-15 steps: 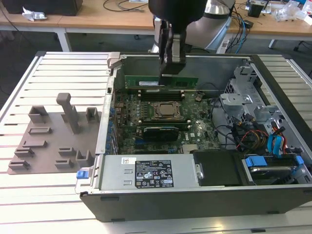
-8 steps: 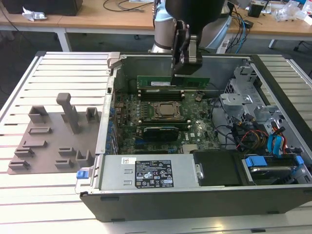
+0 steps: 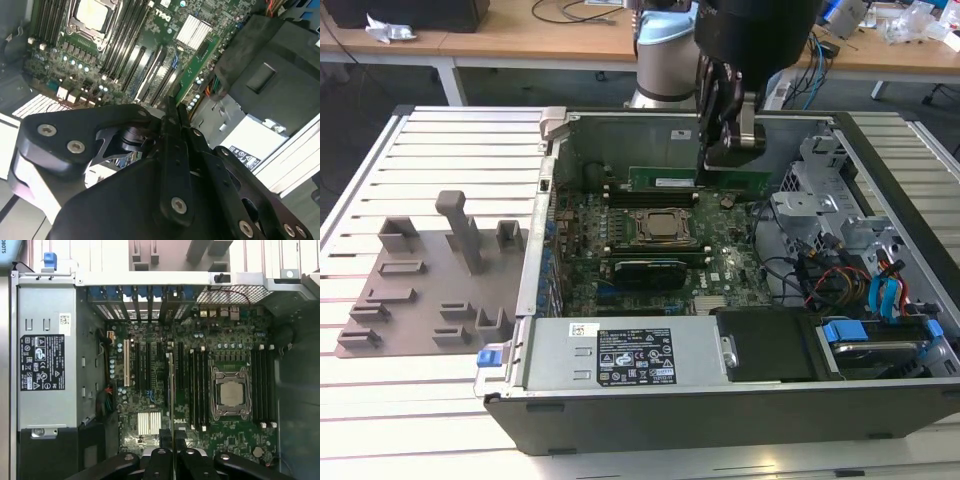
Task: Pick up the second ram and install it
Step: 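Pick up the second ram and move it above second insertion slot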
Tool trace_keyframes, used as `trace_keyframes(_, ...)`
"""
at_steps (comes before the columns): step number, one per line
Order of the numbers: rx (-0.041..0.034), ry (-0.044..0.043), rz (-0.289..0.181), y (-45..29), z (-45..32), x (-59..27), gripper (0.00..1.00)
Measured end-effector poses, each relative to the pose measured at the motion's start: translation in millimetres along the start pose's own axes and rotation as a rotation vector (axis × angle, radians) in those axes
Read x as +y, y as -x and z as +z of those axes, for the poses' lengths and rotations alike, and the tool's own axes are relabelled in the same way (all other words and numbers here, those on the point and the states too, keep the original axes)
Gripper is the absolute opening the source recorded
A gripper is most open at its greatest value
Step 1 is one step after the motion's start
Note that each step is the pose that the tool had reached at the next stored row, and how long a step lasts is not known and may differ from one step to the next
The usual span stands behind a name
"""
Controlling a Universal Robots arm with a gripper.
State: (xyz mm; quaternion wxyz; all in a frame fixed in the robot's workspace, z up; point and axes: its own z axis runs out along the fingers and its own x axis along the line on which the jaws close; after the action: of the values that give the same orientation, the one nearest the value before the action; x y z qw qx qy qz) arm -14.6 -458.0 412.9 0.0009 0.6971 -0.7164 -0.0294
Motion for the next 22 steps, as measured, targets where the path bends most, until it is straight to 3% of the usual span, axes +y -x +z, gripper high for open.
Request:
trace_keyframes(2,-0.0002,0.0024,0.004,0.8,9.6,-1.1,0.13)
trace_keyframes(5,-0.0001,0.0039,0.005,4.4,16.5,-1.3,0.13)
trace_keyframes(10,-0.0002,0.0041,0.005,17.2,23.1,-1.2,0.13)
trace_keyframes(16,-0.0002,0.0043,0.005,35.0,31.5,-1.2,0.13)
trace_keyframes(18,-0.0001,0.0047,0.005,42.6,37.1,-1.4,0.13)
trace_keyframes(19,0.0,0.0051,0.005,50.3,42.6,-1.6,0.13)
trace_keyframes(22,0.0,0.0058,0.005,58.2,49.4,-2.0,0.13)
